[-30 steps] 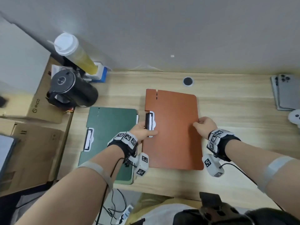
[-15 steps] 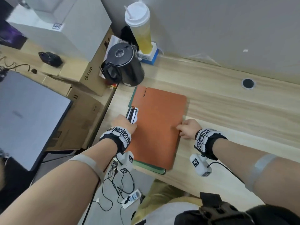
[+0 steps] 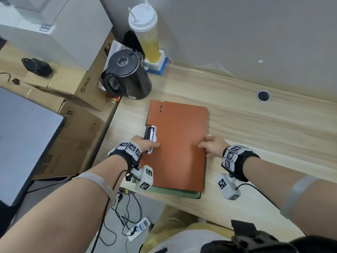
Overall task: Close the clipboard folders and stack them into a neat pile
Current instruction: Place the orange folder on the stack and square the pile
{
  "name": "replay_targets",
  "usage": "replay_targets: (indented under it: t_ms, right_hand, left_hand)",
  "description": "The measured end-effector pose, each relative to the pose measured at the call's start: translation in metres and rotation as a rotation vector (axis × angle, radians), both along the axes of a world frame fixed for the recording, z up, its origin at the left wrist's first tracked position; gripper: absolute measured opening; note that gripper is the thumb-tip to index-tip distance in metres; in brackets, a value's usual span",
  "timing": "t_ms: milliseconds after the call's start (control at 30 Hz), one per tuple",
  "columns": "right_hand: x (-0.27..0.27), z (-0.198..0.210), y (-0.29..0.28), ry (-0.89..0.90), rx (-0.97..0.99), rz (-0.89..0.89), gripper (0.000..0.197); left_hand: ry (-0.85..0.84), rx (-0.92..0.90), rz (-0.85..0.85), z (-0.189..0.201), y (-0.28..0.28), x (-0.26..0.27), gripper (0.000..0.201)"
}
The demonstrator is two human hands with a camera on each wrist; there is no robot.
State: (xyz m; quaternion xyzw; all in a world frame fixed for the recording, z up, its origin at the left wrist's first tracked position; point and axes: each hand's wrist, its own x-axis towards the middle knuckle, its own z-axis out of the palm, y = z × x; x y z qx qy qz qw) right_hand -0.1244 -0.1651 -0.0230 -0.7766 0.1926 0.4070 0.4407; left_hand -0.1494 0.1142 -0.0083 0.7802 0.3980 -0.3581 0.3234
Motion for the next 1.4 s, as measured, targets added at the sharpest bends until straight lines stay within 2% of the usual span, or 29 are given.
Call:
replay_targets:
  t_ms: [133,200,233,300,367,467,500,566,633,666,733,800,866,900,1000,1133,1266,1400]
  right_hand:
    - [-0.001,0.002,-0.031,-0.039,-0.053,-0.092,0.025]
    - [-0.003,0.001,-0.05,-0.03,-0.048,-0.137,0.02]
    - [-0.004,0.0,-0.061,-0.027,-0.04,-0.162,0.016]
    - [-0.008,-0.001,-0.081,-0.018,-0.019,-0.208,0.01]
    - [-0.013,-0.002,-0.102,-0.022,-0.005,-0.246,0.014]
    - [-0.024,0.001,-0.128,-0.012,-0.009,-0.271,0.033]
    - [-0.028,0.001,-0.14,0.002,0.0,-0.294,0.045]
    - [-0.034,0.0,-0.16,0.011,-0.003,-0.326,0.07]
    - [-0.037,0.002,-0.18,-0.004,0.0,-0.357,0.079]
    - [-0.038,0.005,-0.188,-0.025,0.009,-0.377,0.079]
    - [-0.037,0.017,-0.205,-0.052,0.083,-0.452,0.071]
    - [-0.028,0.029,-0.221,-0.035,0.236,-0.508,0.059]
    - [-0.017,0.041,-0.237,-0.104,0.293,-0.521,0.057]
    - [-0.012,0.048,-0.243,-0.168,0.28,-0.524,0.058]
    - [0.007,0.074,-0.256,-0.381,0.244,-0.499,0.048]
    - [0.029,0.112,-0.268,-0.585,0.15,-0.42,0.046]
    - [0.03,0.118,-0.269,-0.619,0.09,-0.306,0.035]
    - [0.03,0.12,-0.268,-0.582,0.076,-0.289,0.035]
  left_hand:
    - [0.054,-0.108,0.021,0.004,-0.038,0.004,0.074]
    - [0.088,-0.165,0.006,0.003,-0.054,0.007,0.103]
    - [0.103,-0.201,-0.018,0.004,-0.063,0.009,0.111]
    - [0.141,-0.214,-0.093,0.009,-0.082,0.009,0.105]
    - [0.156,-0.263,-0.145,0.011,-0.1,0.008,0.104]
    - [0.103,-0.372,-0.242,0.006,-0.125,0.01,0.121]
    - [0.087,-0.396,-0.283,0.004,-0.135,0.013,0.118]
    - [0.032,-0.404,-0.3,0.009,-0.155,0.019,0.1]
    - [0.002,-0.383,-0.305,0.013,-0.173,0.026,0.095]
    - [-0.005,-0.38,-0.295,0.016,-0.181,0.029,0.1]
    - [-0.046,-0.392,-0.294,0.033,-0.203,0.035,0.093]
    - [-0.093,-0.431,-0.313,0.053,-0.222,0.041,0.072]
    - [-0.208,-0.47,-0.328,0.069,-0.238,0.052,0.041]
    - [-0.283,-0.461,-0.337,0.071,-0.243,0.06,0.037]
    - [-0.459,-0.38,-0.358,0.084,-0.258,0.082,0.04]
    - [-0.597,-0.283,-0.355,0.098,-0.274,0.1,0.029]
    - [-0.678,-0.201,-0.245,0.09,-0.277,0.098,0.035]
    - [-0.685,-0.214,-0.25,0.082,-0.278,0.101,0.025]
